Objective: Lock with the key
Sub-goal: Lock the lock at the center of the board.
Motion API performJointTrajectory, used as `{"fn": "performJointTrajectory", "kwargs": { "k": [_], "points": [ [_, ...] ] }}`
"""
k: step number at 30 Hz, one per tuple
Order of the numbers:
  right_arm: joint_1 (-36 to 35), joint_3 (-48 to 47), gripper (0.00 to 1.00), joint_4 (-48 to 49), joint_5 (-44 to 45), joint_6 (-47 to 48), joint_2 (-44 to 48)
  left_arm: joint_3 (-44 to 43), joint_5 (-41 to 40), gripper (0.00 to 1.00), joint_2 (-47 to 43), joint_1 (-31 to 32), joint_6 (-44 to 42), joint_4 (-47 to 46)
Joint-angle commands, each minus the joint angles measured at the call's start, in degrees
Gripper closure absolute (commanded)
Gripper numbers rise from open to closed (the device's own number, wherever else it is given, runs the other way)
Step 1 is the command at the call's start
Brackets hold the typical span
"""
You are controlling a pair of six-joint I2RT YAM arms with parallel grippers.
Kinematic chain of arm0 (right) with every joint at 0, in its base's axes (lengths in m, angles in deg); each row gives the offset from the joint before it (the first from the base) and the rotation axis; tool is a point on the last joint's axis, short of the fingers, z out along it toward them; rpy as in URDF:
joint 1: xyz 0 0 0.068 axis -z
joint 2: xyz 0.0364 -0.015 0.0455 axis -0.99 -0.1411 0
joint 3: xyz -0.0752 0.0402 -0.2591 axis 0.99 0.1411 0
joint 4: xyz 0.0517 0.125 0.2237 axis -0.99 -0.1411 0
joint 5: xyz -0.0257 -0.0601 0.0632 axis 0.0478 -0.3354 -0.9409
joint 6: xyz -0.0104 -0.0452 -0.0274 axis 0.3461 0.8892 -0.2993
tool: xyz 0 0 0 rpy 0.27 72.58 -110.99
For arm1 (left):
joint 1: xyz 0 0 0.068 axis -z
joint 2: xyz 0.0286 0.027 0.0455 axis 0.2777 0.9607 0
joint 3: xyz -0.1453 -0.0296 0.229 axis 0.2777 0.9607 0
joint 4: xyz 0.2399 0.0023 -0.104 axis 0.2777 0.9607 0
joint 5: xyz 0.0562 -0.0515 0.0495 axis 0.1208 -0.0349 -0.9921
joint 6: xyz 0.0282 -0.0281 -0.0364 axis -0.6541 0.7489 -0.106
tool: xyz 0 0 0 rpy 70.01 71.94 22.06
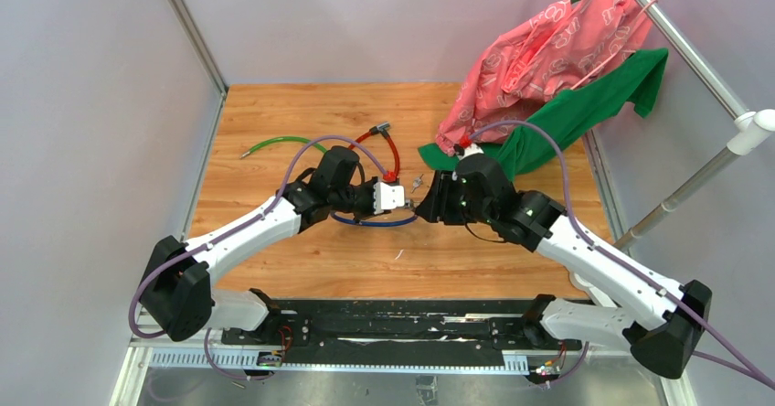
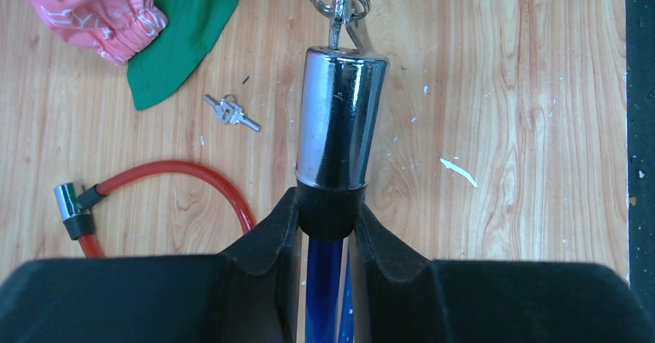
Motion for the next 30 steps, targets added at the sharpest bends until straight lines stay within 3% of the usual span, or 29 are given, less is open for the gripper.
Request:
{"fn": "performJointTrajectory", "kwargs": {
  "k": [1, 5, 10, 12, 16, 30],
  "points": [
    [0.57, -0.80, 0.52, -0.83, -1.48, -5.02, -2.09, 0.47, -1.85, 1.00, 0.75, -0.16, 0.09, 2.13],
    [0.53, -0.45, 0.50, 1.91, -2.55, -3.38, -2.46, 0.51, -1.64, 1.00, 0.65, -0.07, 0.34, 1.75],
    [0.61, 3.87, 0.37, 8.76, -1.90, -2.78, -0.39, 0.73, -1.34, 1.00, 0.40, 0.32, 0.54, 1.97],
    [0.73, 4.97, 0.38, 10.19, -1.55, -3.22, -0.02, 0.55, -1.45, 1.00, 0.53, 0.45, 0.65, 1.78],
    [1.54, 4.55, 0.51, 8.38, 0.67, -5.05, -0.78, -0.09, -1.47, 1.00, 1.16, 0.62, 0.49, 2.12],
    [1.65, 0.76, 0.50, 3.30, 1.86, -5.64, -1.73, -0.26, -1.89, 1.00, 1.55, 0.63, -0.29, 2.62]
  ]
}}
